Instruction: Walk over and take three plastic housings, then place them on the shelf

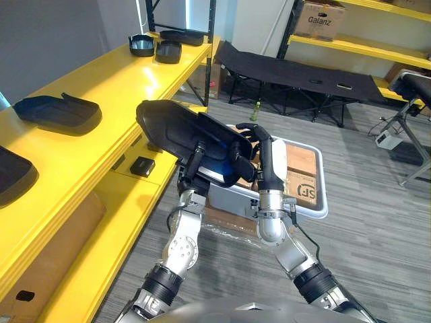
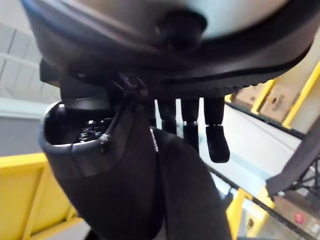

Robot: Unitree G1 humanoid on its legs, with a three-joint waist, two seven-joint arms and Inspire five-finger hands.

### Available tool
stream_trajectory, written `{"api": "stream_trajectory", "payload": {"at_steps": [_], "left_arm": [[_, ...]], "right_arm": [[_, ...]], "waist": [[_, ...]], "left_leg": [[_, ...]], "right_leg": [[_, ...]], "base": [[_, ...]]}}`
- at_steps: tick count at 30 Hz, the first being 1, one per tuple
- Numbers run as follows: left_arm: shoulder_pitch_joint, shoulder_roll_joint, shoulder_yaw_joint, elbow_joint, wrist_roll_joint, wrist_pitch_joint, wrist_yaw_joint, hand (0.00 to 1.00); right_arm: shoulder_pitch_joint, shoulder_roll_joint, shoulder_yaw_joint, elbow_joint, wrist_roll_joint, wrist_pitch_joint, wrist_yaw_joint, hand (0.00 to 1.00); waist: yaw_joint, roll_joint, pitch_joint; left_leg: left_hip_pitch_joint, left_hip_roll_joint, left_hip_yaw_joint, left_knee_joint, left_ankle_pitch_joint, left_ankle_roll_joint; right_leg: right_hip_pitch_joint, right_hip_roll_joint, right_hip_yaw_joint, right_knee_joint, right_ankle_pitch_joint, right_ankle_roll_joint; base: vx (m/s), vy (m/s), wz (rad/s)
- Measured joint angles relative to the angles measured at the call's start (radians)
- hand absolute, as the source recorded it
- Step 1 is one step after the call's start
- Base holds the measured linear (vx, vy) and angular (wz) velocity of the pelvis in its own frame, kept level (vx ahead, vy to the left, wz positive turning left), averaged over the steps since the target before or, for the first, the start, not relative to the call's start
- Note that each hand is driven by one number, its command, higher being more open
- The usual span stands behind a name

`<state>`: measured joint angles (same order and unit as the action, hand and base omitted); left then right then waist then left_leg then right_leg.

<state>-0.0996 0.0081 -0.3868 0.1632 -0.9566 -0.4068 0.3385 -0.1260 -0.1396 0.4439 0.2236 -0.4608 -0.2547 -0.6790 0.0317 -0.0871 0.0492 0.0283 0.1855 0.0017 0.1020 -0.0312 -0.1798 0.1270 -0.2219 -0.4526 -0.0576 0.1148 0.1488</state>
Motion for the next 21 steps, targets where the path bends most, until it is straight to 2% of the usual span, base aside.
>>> {"api": "stream_trajectory", "payload": {"at_steps": [1,2,4,5,7,10,12,14,16,18,19,21], "left_arm": [[0.000,-0.002,0.001,-0.014,0.119,-0.008,0.068,0.00],[0.000,-0.003,0.005,-0.024,0.171,-0.008,0.096,0.00],[0.003,-0.013,0.061,-0.082,0.439,-0.008,0.264,0.00],[0.005,-0.015,0.073,-0.091,0.474,-0.008,0.281,0.00],[0.016,-0.016,0.173,-0.162,0.713,-0.008,0.402,0.00],[0.016,-0.011,0.304,-0.269,0.930,-0.007,0.520,0.00],[0.017,0.000,0.342,-0.303,1.009,-0.002,0.559,0.00],[0.026,0.011,0.373,-0.333,1.140,0.039,0.602,0.00],[0.039,0.023,0.370,-0.333,1.231,0.094,0.615,0.00],[0.065,0.036,0.367,-0.333,1.286,0.144,0.619,0.00],[0.089,0.044,0.367,-0.332,1.289,0.157,0.615,0.00],[0.130,0.048,0.387,-0.332,1.285,0.158,0.603,0.00]], "right_arm": [[0.003,0.000,0.001,0.002,0.020,0.004,0.023,1.00],[0.006,0.000,0.001,0.000,0.038,0.004,0.032,1.00],[0.059,0.005,0.001,-0.075,0.121,0.000,0.103,1.00],[0.067,0.005,0.001,-0.087,0.129,0.000,0.112,1.00],[0.132,-0.001,-0.019,-0.166,0.154,-0.008,0.194,1.00],[0.197,-0.053,-0.057,-0.185,0.151,0.023,0.270,1.00],[0.222,-0.072,-0.074,-0.194,0.155,0.049,0.301,1.00],[0.232,-0.100,-0.083,-0.205,0.174,0.066,0.344,1.00],[0.234,-0.097,-0.084,-0.253,0.237,0.067,0.348,1.00],[0.237,-0.085,-0.092,-0.316,0.290,0.036,0.305,1.00],[0.240,-0.065,-0.125,-0.350,0.343,-0.002,0.289,1.00],[0.241,-0.017,-0.199,-0.376,0.453,-0.057,0.278,1.00]], "waist": [[0.000,0.000,0.000],[0.000,0.000,0.000],[-0.001,0.001,0.001],[-0.002,0.001,0.001],[-0.008,0.001,0.002],[-0.009,0.000,0.003],[-0.005,-0.001,0.004],[-0.005,-0.001,0.005],[-0.008,0.003,0.010],[-0.015,0.009,0.016],[-0.020,0.014,0.019],[-0.035,0.020,0.023]], "left_leg": [[0.000,0.000,0.000,0.000,0.000,0.000],[0.001,0.001,0.000,0.000,-0.001,0.000],[0.009,0.003,0.005,0.000,-0.005,-0.002],[0.011,0.003,0.007,0.000,-0.007,-0.002],[0.016,0.008,0.018,0.007,-0.018,-0.003],[0.015,0.015,0.027,0.030,-0.037,-0.004],[0.015,0.016,0.028,0.034,-0.040,-0.004],[0.015,0.016,0.031,0.034,-0.042,-0.004],[0.015,0.017,0.037,0.035,-0.045,-0.005],[0.016,0.017,0.047,0.036,-0.050,-0.005],[0.016,0.017,0.055,0.037,-0.053,-0.005],[0.015,0.017,0.067,0.037,-0.058,-0.004]], "right_leg": [[0.000,0.000,0.000,0.000,0.000,0.000],[0.000,0.001,0.001,0.000,0.000,0.000],[0.001,0.003,0.010,0.000,-0.001,-0.002],[0.001,0.004,0.013,0.000,-0.001,-0.002],[0.001,0.006,0.022,0.000,-0.004,-0.006],[0.003,0.012,0.034,0.000,-0.007,-0.008],[0.003,0.013,0.036,0.000,-0.008,-0.010],[0.001,0.014,0.042,0.000,-0.008,-0.009],[-0.003,0.014,0.048,0.000,-0.007,-0.008],[-0.008,0.014,0.059,-0.006,-0.006,-0.007],[-0.012,0.014,0.070,-0.011,-0.004,-0.005],[-0.020,0.014,0.080,-0.013,-0.003,-0.004]], "base": [[0.00,0.000,0.00],[0.00,0.000,0.00],[0.00,0.000,-0.09],[0.01,0.014,-0.18],[0.01,0.025,-0.14],[0.01,0.027,-0.11],[0.01,0.013,-0.02],[0.00,0.015,-0.02],[-0.01,0.033,-0.10],[-0.01,0.032,-0.15],[0.00,0.030,-0.16],[0.01,0.039,-0.18]]}}
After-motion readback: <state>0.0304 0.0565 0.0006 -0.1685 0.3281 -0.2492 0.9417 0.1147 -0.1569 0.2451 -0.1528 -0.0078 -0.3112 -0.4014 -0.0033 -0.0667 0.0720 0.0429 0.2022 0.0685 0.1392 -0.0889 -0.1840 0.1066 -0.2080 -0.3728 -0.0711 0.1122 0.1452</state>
